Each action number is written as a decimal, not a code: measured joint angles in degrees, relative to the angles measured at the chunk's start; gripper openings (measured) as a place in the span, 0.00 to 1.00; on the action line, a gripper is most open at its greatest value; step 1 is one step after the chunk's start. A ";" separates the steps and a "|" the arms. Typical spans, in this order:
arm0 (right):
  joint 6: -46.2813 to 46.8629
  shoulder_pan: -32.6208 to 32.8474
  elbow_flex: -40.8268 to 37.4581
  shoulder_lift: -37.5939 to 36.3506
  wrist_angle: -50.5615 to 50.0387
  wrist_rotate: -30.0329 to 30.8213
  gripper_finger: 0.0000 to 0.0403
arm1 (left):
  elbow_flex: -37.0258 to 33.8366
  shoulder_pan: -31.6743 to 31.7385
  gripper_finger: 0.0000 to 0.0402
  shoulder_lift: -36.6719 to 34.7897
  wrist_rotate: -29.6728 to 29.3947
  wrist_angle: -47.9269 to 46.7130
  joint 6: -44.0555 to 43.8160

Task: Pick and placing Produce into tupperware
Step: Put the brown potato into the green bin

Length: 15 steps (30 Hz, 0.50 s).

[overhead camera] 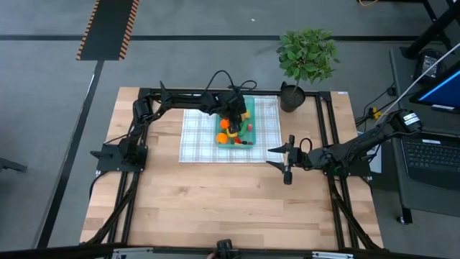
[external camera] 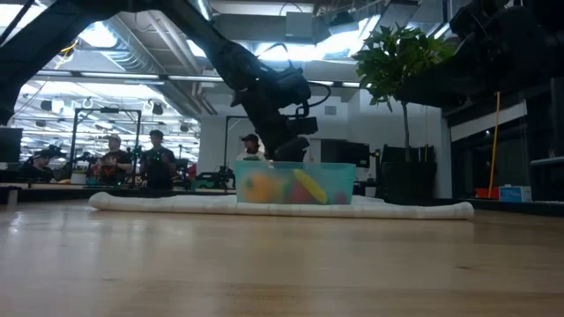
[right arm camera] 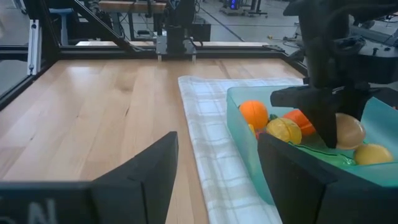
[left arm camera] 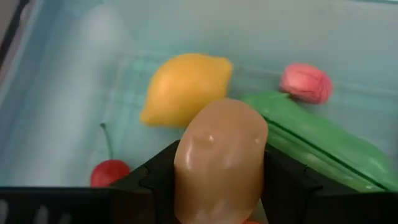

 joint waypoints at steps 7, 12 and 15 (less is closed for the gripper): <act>-0.07 0.00 0.00 0.00 0.03 0.00 0.55 | 0.00 -0.24 0.52 -0.09 -4.09 0.21 0.04; 0.02 0.00 0.00 0.00 0.07 0.00 0.55 | 0.00 -0.25 0.53 -0.17 -8.06 0.21 -0.11; 0.03 0.00 0.00 0.00 0.09 -0.02 0.55 | 0.00 -0.46 0.52 -0.17 -8.27 0.37 -0.13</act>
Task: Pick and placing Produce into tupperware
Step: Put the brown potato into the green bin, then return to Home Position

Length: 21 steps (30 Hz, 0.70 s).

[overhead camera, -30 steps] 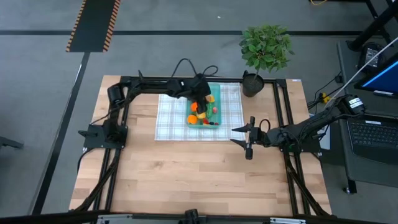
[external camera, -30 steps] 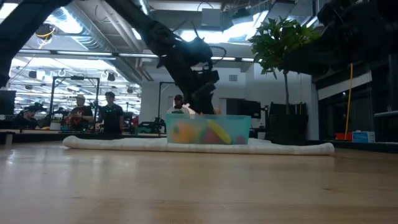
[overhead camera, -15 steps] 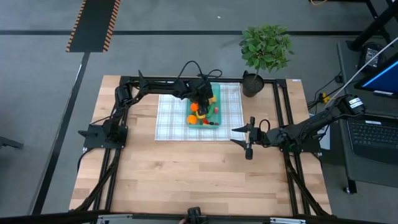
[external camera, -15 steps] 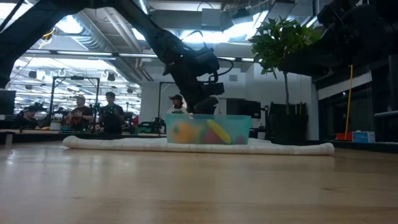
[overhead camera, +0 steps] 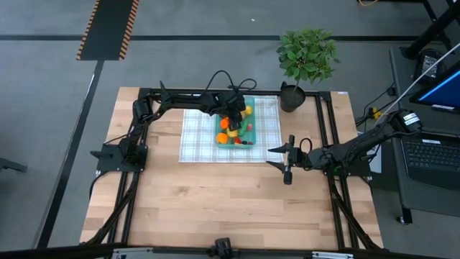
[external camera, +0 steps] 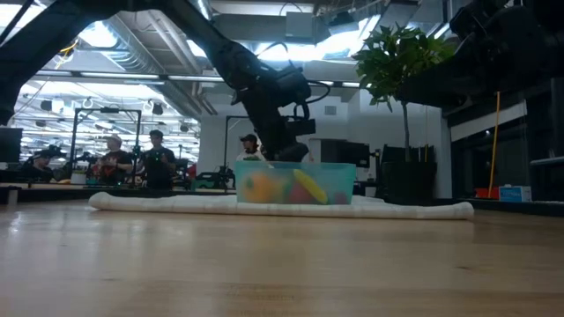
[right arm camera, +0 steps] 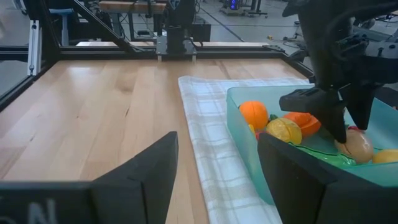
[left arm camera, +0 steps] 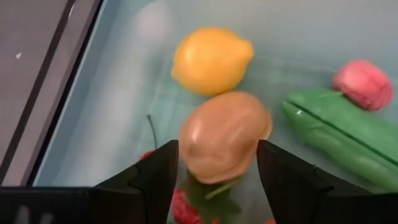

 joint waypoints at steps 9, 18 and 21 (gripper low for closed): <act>-0.11 0.00 0.00 0.00 0.07 0.02 0.55 | -0.09 -1.22 0.52 -3.34 5.05 0.56 1.60; -1.02 0.00 0.00 0.00 1.14 0.02 0.55 | -3.36 -2.36 0.50 -15.26 27.89 -0.29 1.60; -1.44 0.01 0.00 0.01 1.59 0.00 0.55 | -9.78 -4.01 0.51 -21.31 27.45 3.40 1.56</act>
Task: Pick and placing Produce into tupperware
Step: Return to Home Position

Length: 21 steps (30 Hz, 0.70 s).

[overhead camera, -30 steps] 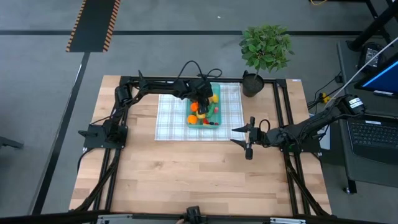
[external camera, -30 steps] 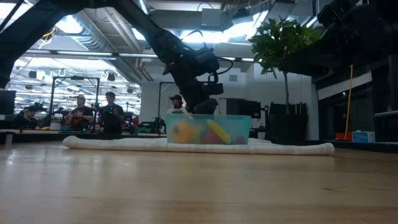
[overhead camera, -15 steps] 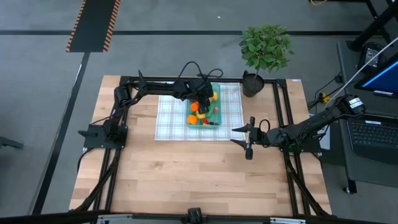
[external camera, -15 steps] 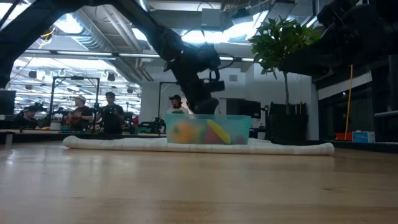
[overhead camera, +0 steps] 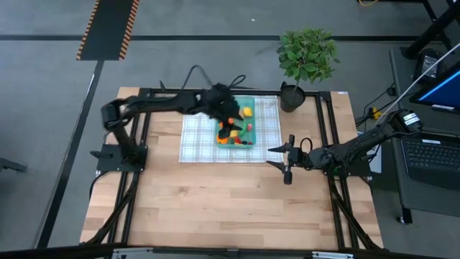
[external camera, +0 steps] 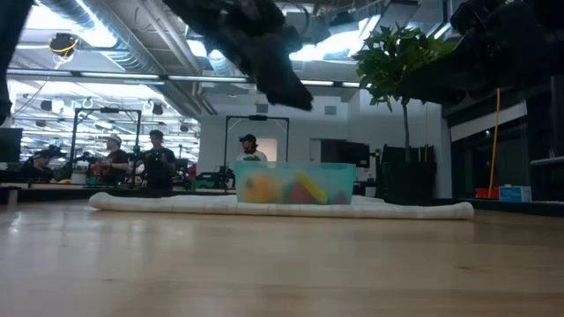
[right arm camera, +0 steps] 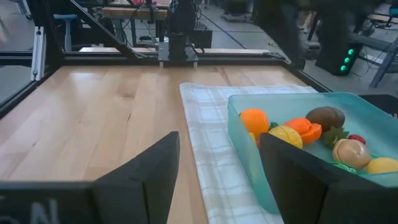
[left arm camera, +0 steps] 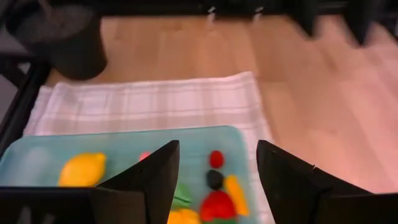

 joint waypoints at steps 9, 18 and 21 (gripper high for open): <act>-0.02 0.17 0.00 -0.01 0.66 -4.24 0.55 | -30.44 -10.89 0.50 -24.84 -9.08 23.89 -7.59; -0.01 0.19 0.00 0.01 1.35 -6.03 0.55 | -56.51 -24.22 0.51 -41.72 -15.33 49.48 -10.49; 0.00 0.19 0.01 0.01 2.00 -6.04 0.55 | -60.47 -24.80 0.50 -47.33 -23.29 50.11 -8.28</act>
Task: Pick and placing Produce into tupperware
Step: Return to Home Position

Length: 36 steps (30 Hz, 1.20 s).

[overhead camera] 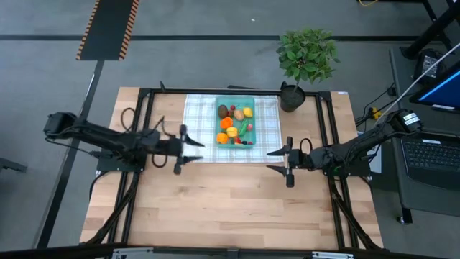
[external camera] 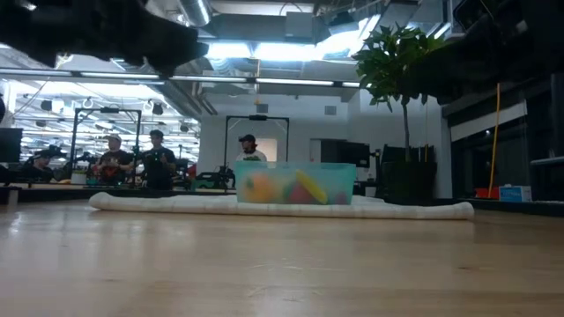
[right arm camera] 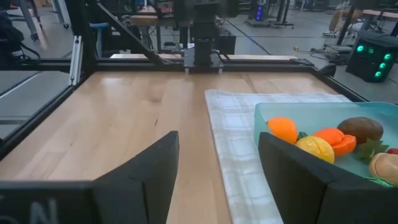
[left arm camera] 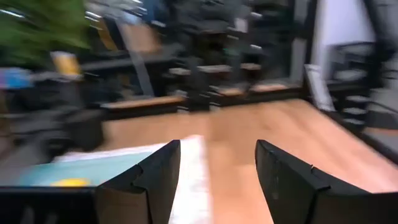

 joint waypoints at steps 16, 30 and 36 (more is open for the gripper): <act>-4.91 -0.02 0.01 -3.74 0.97 2.46 0.55 | -10.34 3.41 0.49 -39.06 2.03 -20.06 2.36; -10.21 -0.04 0.04 -43.46 -33.21 6.03 0.55 | -10.59 3.41 0.49 -43.93 3.27 -30.65 3.63; -7.22 -0.04 -1.44 -49.33 -41.53 4.99 0.55 | -11.31 3.41 0.49 -43.92 8.24 -30.62 3.77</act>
